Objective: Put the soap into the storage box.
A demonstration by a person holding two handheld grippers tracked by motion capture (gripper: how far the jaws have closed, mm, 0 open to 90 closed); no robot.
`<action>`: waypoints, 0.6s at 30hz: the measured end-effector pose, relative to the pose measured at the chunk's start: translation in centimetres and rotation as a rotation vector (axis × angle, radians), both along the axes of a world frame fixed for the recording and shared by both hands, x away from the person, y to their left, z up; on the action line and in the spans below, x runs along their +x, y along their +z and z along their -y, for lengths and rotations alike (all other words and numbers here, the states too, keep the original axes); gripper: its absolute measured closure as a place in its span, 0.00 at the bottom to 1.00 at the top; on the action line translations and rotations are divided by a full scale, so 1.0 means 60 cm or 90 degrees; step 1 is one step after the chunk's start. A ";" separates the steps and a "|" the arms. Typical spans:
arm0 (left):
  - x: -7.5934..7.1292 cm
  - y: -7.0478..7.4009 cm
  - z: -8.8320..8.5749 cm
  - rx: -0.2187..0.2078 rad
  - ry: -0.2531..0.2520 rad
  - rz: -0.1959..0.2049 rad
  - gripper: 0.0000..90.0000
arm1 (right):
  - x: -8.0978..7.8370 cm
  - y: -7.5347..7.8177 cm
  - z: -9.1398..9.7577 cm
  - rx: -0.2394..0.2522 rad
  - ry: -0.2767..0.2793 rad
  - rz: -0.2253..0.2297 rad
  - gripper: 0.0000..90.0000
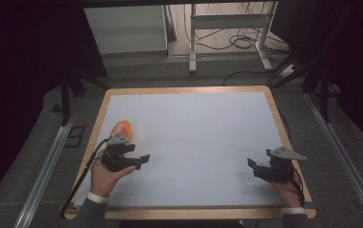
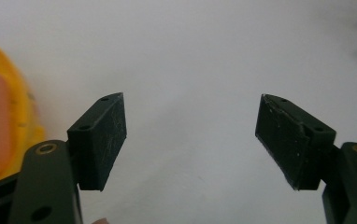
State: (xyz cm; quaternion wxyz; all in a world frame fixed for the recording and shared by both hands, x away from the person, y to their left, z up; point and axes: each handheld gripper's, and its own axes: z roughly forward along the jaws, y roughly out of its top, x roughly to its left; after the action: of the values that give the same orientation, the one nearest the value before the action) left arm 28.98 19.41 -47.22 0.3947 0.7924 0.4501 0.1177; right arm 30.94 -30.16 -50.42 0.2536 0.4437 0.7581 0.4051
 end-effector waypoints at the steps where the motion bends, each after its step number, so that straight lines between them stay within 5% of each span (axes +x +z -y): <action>1: -0.001 -0.005 0.004 0.005 -0.003 -0.004 0.28 | 0.000 0.000 0.000 0.000 0.000 0.000 0.18; 10: -0.006 -0.052 0.029 0.019 -0.032 -0.027 0.27 | 0.001 -0.005 -0.007 -0.012 0.002 -0.005 0.18; 18: -0.010 -0.056 0.022 -0.002 -0.025 -0.026 0.28 | -0.002 0.000 -0.017 -0.012 0.013 0.002 0.18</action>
State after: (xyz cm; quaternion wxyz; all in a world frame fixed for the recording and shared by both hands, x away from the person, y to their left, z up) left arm 28.36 18.07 -50.57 0.3891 0.8026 0.4426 0.0927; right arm 30.83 -29.13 -50.44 0.2547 0.4326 0.7660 0.4016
